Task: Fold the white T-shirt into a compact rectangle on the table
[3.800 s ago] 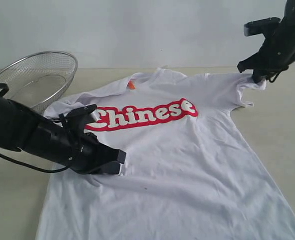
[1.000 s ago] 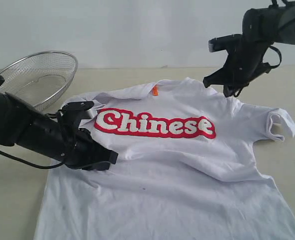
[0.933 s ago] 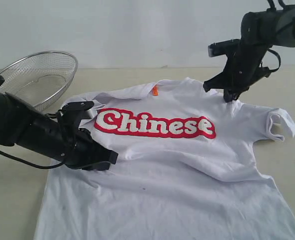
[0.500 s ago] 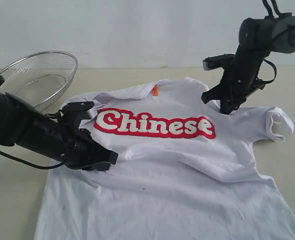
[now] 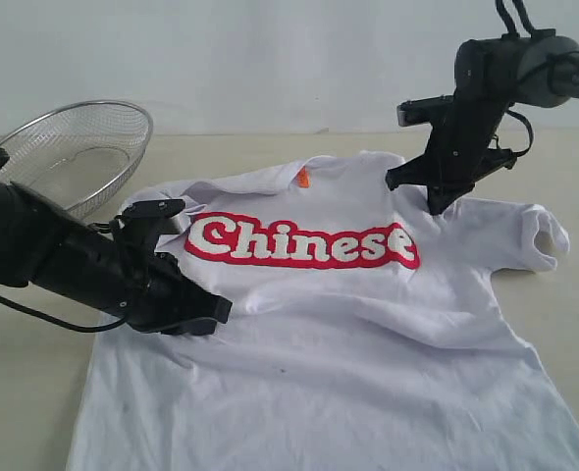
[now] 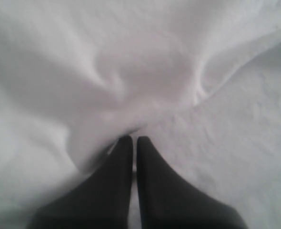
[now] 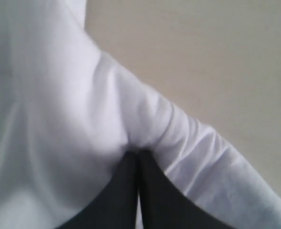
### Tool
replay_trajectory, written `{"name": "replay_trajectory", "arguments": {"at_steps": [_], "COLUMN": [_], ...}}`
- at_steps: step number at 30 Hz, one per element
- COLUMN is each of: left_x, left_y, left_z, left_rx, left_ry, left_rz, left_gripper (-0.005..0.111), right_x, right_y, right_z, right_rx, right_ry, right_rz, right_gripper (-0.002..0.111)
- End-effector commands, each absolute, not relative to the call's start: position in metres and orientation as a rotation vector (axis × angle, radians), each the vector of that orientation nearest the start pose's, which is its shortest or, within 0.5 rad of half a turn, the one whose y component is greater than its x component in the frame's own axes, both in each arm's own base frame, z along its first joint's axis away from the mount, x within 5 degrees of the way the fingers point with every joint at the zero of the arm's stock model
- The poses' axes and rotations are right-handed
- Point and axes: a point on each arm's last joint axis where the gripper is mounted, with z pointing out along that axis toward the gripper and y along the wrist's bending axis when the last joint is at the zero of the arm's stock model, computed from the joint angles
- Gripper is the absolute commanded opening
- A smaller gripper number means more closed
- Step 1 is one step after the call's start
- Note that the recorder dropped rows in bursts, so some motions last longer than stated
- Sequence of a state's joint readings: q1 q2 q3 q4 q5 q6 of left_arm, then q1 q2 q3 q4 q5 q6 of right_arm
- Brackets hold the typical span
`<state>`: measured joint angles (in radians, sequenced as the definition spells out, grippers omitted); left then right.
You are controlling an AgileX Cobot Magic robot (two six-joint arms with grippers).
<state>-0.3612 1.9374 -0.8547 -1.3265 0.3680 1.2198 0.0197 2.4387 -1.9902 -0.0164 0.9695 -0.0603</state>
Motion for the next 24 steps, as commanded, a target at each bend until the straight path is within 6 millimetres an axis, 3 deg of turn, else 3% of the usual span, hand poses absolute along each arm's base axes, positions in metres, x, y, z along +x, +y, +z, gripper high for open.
{"name": "replay_trajectory", "arguments": {"at_steps": [1, 7, 11, 16, 19, 24], "left_x": [0.297, 0.297, 0.297, 0.298, 0.299, 0.299], "left_y": [-0.145, -0.145, -0.145, -0.145, -0.144, -0.143], "left_z": [0.097, 0.097, 0.097, 0.097, 0.097, 0.097], "left_rx": [0.481, 0.482, 0.480, 0.477, 0.470, 0.500], "left_ry": [2.656, 2.656, 2.656, 2.654, 2.652, 2.648], "left_rz": [-0.616, -0.616, -0.613, -0.603, -0.584, -0.568], "left_gripper": [0.005, 0.005, 0.005, 0.005, 0.005, 0.005], "right_x": [0.511, 0.513, 0.511, 0.492, 0.485, 0.456], "right_y": [-0.005, -0.013, -0.013, -0.022, -0.039, -0.076], "right_z": [0.100, 0.138, 0.183, 0.238, 0.253, 0.264], "right_rx": [-0.089, -0.103, -0.094, -0.060, -0.046, 0.073], "right_ry": [2.916, 2.934, 2.841, 2.823, 2.808, 2.800], "right_rz": [-0.165, -0.300, -0.306, -0.292, -0.164, 0.224], "right_gripper": [0.000, 0.000, 0.000, 0.000, 0.000, 0.000]}}
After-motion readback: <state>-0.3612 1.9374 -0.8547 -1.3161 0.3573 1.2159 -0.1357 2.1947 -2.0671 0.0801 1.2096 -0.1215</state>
